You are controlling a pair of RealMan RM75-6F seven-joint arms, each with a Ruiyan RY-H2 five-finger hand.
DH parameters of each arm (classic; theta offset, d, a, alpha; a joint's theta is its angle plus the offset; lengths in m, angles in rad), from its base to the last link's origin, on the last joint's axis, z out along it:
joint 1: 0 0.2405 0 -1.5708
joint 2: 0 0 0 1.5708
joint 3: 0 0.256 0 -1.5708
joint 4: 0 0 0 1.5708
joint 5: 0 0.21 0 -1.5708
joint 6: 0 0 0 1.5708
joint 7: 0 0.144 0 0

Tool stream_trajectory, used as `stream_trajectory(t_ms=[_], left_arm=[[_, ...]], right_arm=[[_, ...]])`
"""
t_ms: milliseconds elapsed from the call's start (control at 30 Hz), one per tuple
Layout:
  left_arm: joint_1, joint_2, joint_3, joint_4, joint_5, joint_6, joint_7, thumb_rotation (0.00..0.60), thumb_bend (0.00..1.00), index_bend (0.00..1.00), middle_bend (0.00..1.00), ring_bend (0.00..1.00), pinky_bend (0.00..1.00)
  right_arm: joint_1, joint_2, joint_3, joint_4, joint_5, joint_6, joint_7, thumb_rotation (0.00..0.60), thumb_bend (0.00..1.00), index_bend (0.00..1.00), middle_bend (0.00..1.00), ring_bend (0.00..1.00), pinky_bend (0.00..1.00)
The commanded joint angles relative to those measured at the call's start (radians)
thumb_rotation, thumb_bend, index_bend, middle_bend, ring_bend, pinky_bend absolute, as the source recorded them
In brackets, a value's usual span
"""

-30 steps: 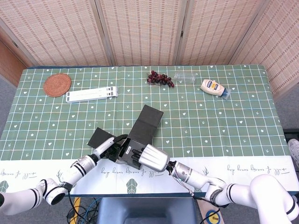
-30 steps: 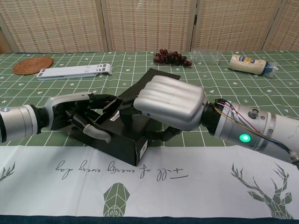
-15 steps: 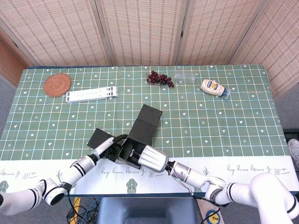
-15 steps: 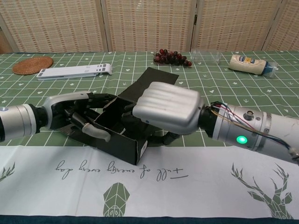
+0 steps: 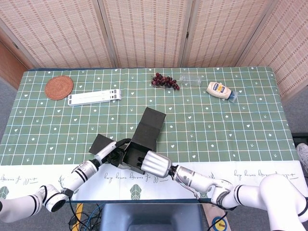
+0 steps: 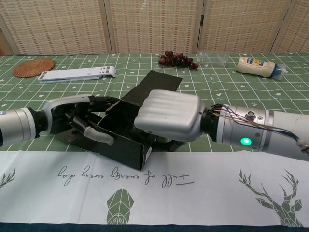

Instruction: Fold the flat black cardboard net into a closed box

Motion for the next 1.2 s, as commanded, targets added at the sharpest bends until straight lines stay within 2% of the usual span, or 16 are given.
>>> stream_trajectory(t_ms=[33, 267, 333, 400, 433, 467, 533, 600, 700, 800, 967, 1200], left_arm=[[0.001, 0.001, 0.000, -0.001, -0.001, 0.000, 0.000, 0.600, 0.13, 0.17, 0.19, 0.63, 0.95], [0.003, 0.000, -0.001, -0.004, -0.003, 0.002, 0.003, 0.600, 0.13, 0.17, 0.19, 0.63, 0.95], [0.003, 0.000, -0.001, -0.004, -0.004, 0.002, 0.005, 0.600, 0.13, 0.17, 0.19, 0.63, 0.95], [0.004, 0.001, -0.002, -0.005, -0.006, 0.003, 0.008, 0.600, 0.13, 0.17, 0.19, 0.63, 0.95], [0.005, 0.001, -0.003, -0.005, -0.007, 0.004, 0.011, 0.600, 0.13, 0.17, 0.19, 0.63, 0.95], [0.006, 0.001, -0.005, -0.005, -0.009, 0.005, 0.016, 0.600, 0.13, 0.17, 0.19, 0.63, 0.95], [0.007, 0.001, -0.007, -0.006, -0.011, 0.008, 0.025, 0.600, 0.13, 0.15, 0.19, 0.63, 0.95], [0.010, 0.002, -0.009, -0.009, -0.014, 0.011, 0.035, 0.600, 0.13, 0.12, 0.18, 0.62, 0.95], [0.015, 0.004, -0.015, -0.015, -0.021, 0.020, 0.054, 0.600, 0.13, 0.09, 0.16, 0.62, 0.95], [0.022, 0.011, -0.019, -0.022, -0.028, 0.028, 0.077, 0.600, 0.13, 0.09, 0.15, 0.61, 0.95], [0.034, 0.036, -0.021, -0.044, -0.041, 0.035, 0.122, 0.600, 0.13, 0.06, 0.10, 0.59, 0.95], [0.057, 0.082, -0.027, -0.077, -0.059, 0.052, 0.166, 0.600, 0.13, 0.04, 0.08, 0.58, 0.95]], right_arm=[[0.007, 0.004, 0.004, -0.008, 0.007, -0.012, -0.003, 0.600, 0.48, 0.52, 0.54, 0.81, 1.00], [0.012, 0.003, 0.008, -0.013, 0.015, -0.015, -0.007, 0.600, 0.53, 0.66, 0.72, 0.82, 1.00], [0.011, 0.005, 0.006, -0.013, 0.014, -0.012, -0.004, 0.600, 0.53, 0.68, 0.72, 0.82, 1.00], [0.008, 0.010, 0.003, -0.016, 0.018, -0.010, -0.001, 0.600, 0.53, 0.67, 0.66, 0.82, 1.00], [0.005, 0.012, 0.002, -0.017, 0.018, -0.006, -0.003, 0.600, 0.53, 0.65, 0.62, 0.82, 1.00], [0.001, 0.016, 0.002, -0.017, 0.018, 0.000, -0.010, 0.600, 0.52, 0.59, 0.55, 0.82, 1.00], [-0.010, 0.021, 0.006, -0.024, 0.031, 0.005, -0.028, 0.600, 0.48, 0.36, 0.38, 0.81, 1.00], [-0.025, 0.030, 0.012, -0.043, 0.052, 0.010, -0.049, 0.600, 0.44, 0.20, 0.26, 0.79, 1.00], [-0.046, 0.050, 0.021, -0.074, 0.082, 0.017, -0.085, 0.600, 0.42, 0.05, 0.16, 0.76, 1.00], [-0.070, 0.075, 0.028, -0.110, 0.108, 0.036, -0.100, 0.600, 0.41, 0.00, 0.14, 0.76, 1.00], [-0.118, 0.127, 0.034, -0.167, 0.151, 0.076, -0.080, 0.600, 0.41, 0.00, 0.14, 0.75, 1.00], [-0.173, 0.209, -0.009, -0.241, 0.203, 0.060, -0.037, 0.600, 0.41, 0.00, 0.18, 0.75, 1.00]])
